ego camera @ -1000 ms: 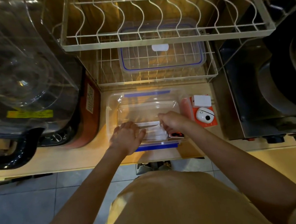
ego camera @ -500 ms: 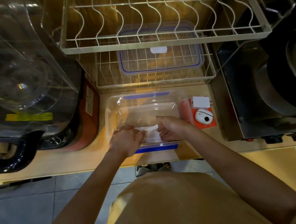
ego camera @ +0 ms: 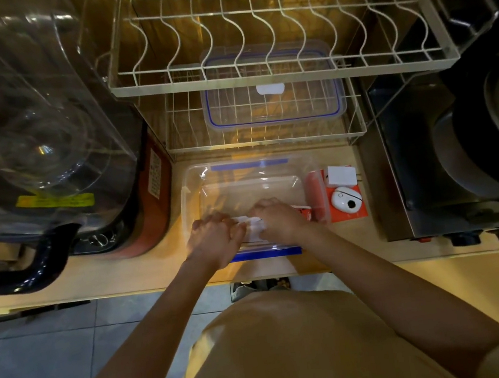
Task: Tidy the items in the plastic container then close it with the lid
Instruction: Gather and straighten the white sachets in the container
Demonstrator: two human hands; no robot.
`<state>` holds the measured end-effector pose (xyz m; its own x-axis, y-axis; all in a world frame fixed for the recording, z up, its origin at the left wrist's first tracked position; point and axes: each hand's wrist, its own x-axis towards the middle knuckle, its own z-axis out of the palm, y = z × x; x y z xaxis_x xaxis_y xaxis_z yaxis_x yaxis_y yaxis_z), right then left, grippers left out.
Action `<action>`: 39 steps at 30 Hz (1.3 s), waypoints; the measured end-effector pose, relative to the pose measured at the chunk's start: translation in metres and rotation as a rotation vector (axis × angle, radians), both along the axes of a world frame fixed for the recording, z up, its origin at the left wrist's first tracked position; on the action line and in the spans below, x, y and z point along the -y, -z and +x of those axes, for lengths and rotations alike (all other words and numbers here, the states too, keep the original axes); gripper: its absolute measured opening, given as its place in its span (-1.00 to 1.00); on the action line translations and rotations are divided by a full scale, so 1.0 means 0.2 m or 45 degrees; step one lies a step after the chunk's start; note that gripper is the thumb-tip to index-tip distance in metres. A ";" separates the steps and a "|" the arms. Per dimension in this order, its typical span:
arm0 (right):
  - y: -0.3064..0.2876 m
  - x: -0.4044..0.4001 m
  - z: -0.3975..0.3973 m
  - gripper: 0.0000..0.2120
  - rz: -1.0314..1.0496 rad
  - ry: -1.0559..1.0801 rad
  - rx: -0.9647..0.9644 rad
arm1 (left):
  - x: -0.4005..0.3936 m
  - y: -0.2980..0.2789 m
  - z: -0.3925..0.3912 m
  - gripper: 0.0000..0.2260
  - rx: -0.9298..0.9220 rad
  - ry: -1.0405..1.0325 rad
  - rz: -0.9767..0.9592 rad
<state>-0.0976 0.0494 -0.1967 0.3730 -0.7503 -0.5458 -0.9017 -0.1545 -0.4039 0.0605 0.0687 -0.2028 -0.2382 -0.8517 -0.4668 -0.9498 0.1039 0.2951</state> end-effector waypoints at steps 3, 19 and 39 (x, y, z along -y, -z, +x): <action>0.02 -0.01 0.02 -0.57 -0.038 -0.041 -0.071 | 0.00 0.00 0.00 -0.61 0.003 -0.030 -0.016; 0.04 0.01 -0.01 -0.56 -0.087 0.067 -0.019 | 0.00 -0.01 0.00 -0.62 -0.002 0.005 0.027; -0.06 0.06 -0.13 -0.76 0.353 0.889 0.361 | 0.00 0.00 0.00 -0.60 0.021 0.059 0.048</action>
<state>-0.1243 0.0371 -0.1839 0.0197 -0.7127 -0.7012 -0.6106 0.5468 -0.5729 0.0608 0.0679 -0.2025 -0.2693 -0.8216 -0.5024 -0.9489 0.1373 0.2842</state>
